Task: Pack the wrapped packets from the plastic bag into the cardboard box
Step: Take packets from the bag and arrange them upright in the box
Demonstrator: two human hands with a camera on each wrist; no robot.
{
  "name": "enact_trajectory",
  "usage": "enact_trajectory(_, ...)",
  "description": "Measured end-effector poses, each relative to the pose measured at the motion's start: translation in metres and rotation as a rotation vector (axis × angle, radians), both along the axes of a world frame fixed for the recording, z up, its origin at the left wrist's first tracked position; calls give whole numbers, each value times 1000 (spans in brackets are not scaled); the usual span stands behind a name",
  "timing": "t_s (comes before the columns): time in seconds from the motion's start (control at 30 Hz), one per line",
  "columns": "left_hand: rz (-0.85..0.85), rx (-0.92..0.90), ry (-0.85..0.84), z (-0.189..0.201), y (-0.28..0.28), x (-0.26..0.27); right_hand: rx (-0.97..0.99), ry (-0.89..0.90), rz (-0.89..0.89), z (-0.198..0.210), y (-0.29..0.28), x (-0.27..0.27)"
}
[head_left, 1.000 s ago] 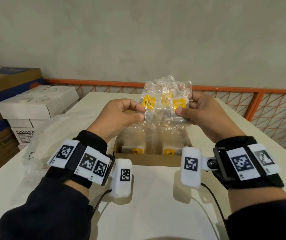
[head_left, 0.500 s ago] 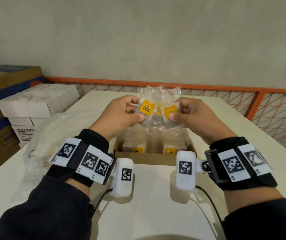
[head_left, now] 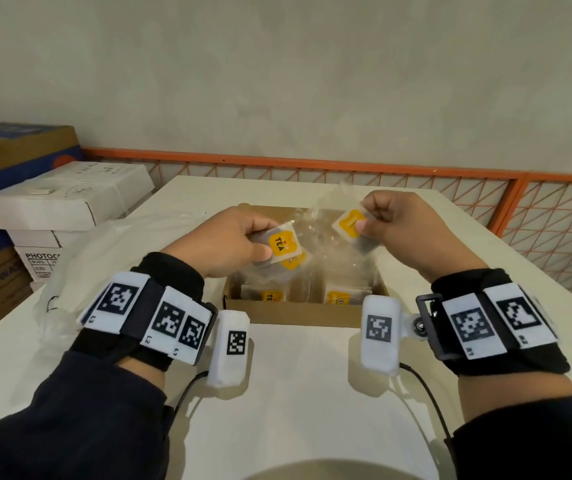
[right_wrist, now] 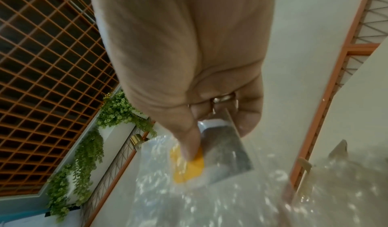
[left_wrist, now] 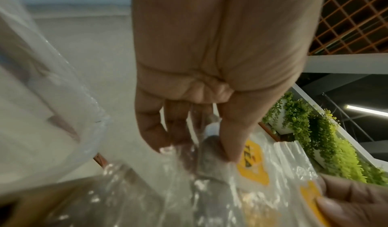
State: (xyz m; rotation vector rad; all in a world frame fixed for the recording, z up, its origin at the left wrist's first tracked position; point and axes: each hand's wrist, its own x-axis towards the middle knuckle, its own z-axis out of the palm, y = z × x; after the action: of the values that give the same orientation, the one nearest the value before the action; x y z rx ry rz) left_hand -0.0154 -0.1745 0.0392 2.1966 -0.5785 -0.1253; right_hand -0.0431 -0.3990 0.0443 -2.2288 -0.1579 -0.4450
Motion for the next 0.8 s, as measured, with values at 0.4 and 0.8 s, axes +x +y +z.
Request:
enact_trajectory(0.4,28,193,-45,-4,-1,0,-189,125,-2,5,-3,-7)
enact_trajectory(0.8,50,286,12,-6,-10,-5,-415,413,62,0,9,-10)
